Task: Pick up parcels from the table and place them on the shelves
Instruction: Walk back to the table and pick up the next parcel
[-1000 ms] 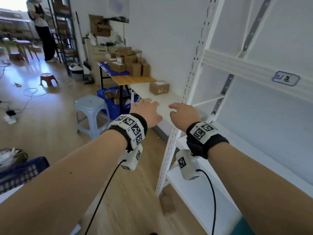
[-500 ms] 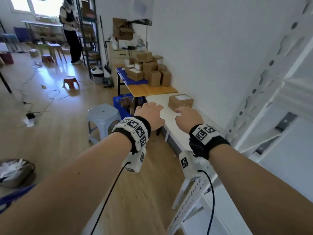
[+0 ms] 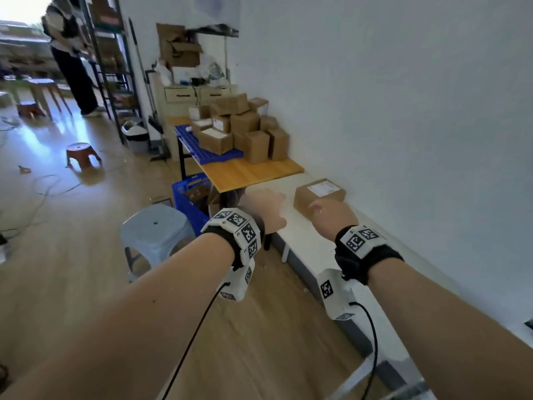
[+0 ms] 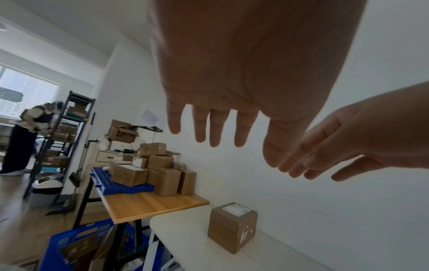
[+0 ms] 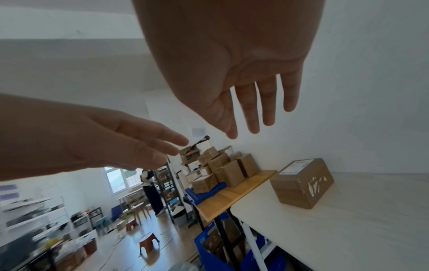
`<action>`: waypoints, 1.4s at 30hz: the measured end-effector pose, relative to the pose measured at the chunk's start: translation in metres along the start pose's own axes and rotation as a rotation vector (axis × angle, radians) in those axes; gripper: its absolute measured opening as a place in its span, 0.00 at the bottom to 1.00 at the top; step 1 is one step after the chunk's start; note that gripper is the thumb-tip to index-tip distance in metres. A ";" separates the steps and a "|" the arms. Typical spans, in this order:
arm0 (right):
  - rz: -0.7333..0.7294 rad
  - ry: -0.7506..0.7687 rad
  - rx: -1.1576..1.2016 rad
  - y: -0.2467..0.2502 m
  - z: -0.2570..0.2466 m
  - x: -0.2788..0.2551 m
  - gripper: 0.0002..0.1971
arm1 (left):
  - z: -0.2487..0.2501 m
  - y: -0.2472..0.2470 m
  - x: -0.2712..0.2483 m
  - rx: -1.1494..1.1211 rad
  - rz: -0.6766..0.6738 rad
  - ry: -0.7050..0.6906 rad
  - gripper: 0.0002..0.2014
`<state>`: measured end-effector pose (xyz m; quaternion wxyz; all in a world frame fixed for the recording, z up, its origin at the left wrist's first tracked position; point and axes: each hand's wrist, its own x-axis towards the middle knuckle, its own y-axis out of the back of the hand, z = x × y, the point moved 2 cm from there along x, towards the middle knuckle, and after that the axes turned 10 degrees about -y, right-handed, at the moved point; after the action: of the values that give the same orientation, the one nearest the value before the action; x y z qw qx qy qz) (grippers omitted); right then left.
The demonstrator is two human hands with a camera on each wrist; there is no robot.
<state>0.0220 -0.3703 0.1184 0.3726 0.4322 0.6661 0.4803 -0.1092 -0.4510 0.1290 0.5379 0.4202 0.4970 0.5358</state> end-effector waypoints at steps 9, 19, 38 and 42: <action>0.036 -0.179 -0.023 -0.010 -0.044 0.115 0.21 | -0.095 0.023 0.114 -0.029 -0.027 -0.124 0.31; 0.026 -0.333 -0.044 -0.026 0.016 0.252 0.21 | -0.105 0.006 0.272 -0.043 -0.076 -0.249 0.30; -0.144 -0.747 0.259 -0.050 0.117 0.405 0.22 | -0.082 -0.044 0.528 -0.545 -0.310 -0.230 0.30; -0.213 -0.876 0.308 -0.072 0.131 0.411 0.24 | -0.084 -0.072 0.552 -0.605 -0.426 -0.189 0.32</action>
<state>-0.0177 0.0431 -0.0184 0.5970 0.5736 0.5504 0.1079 -0.2177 0.0857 -0.0009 0.7806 0.1772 0.3406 0.4932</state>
